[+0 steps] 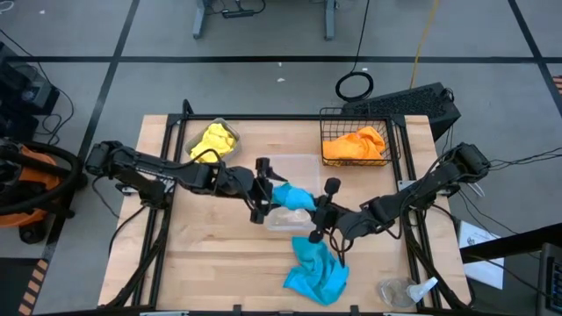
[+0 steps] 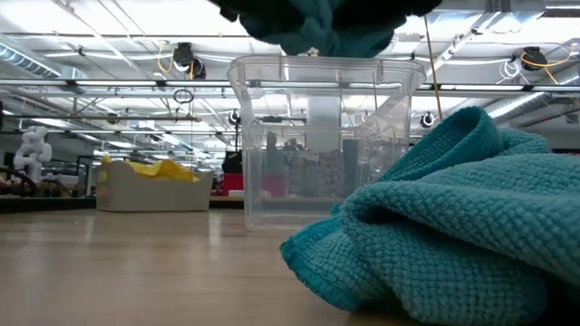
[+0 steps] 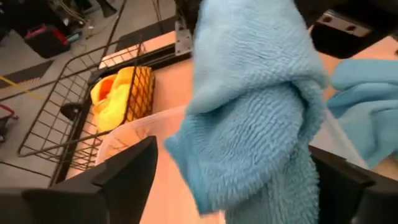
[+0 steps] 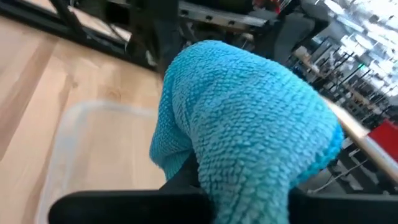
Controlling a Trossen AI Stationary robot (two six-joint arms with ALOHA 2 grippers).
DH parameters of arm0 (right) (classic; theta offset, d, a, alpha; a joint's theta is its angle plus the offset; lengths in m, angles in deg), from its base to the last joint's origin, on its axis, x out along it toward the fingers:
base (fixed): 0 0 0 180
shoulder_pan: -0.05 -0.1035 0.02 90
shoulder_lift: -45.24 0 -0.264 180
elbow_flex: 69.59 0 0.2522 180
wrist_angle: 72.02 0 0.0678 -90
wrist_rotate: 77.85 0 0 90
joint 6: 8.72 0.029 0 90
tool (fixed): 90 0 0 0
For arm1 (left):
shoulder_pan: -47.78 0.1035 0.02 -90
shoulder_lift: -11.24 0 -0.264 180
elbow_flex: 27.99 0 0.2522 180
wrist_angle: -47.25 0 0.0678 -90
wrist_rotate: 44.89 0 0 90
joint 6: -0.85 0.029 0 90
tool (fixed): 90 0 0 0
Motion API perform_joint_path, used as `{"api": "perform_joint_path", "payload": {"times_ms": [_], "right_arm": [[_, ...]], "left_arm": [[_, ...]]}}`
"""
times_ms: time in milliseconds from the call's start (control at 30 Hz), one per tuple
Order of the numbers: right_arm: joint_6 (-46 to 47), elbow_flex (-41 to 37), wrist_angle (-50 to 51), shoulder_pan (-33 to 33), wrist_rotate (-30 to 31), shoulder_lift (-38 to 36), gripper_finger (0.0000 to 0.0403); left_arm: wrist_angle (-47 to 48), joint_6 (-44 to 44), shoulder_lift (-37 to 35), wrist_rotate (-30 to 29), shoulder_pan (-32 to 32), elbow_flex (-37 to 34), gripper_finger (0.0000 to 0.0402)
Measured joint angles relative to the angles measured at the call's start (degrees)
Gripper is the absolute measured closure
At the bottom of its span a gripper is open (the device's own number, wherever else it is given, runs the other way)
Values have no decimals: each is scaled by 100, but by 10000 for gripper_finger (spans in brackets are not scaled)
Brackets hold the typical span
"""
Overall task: Sort microfiber towel by color & place in baskets
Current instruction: Put the top blue towel into the transparent bin
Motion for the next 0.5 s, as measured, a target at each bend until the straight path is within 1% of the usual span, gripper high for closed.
{"api": "perform_joint_path", "payload": {"times_ms": [167, 267, 400, 500], "right_arm": [[711, 0, 573, 184, -50, 0, 388], [1214, 0, 838, 391, -130, 0, 388], [1747, 0, 1042, 776, -867, -2, 388], [2030, -2, 1082, 1058, -1250, -2, 388]], "left_arm": [[-314, -74, -145, 71, 248, -468, 59], [-317, -141, -269, 67, 361, -714, 59], [-347, -259, -535, 69, 436, -949, 59], [-220, -282, -719, 69, 436, -1068, 58]]}}
